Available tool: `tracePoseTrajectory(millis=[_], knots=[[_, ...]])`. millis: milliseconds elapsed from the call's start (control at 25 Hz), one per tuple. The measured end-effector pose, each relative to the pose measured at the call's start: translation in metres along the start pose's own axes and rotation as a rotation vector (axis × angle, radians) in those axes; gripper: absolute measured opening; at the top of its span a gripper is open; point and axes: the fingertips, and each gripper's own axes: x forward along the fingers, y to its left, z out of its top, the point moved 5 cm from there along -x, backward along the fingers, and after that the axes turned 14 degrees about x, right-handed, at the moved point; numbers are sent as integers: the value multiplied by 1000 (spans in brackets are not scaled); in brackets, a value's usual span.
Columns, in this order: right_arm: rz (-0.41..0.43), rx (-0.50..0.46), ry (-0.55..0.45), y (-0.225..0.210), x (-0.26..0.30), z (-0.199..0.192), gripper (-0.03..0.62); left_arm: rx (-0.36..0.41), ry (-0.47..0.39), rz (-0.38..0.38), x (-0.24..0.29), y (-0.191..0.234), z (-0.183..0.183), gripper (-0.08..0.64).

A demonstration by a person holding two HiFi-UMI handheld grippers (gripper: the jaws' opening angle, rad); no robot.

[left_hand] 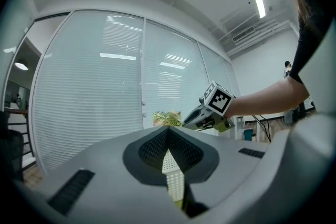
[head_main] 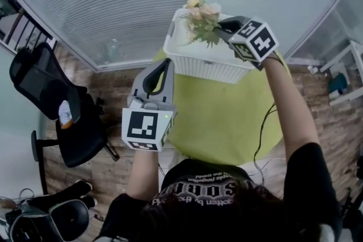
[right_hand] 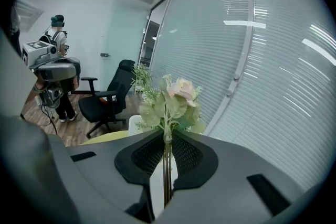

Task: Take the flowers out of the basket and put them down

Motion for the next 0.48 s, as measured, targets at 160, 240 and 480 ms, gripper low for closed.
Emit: tracePoseTrajectory(millis=[160,240,480], knots=[[-2,-2,-3,3,-3,3,61,0,-15,6,-1,1,1,2],[2,-4,-4,5,-5,3,61,-8,-16,8,-3,2,2,2],[48,-18,-37,18,-23,15,61,-22,-15,29,-3,6,15,2]])
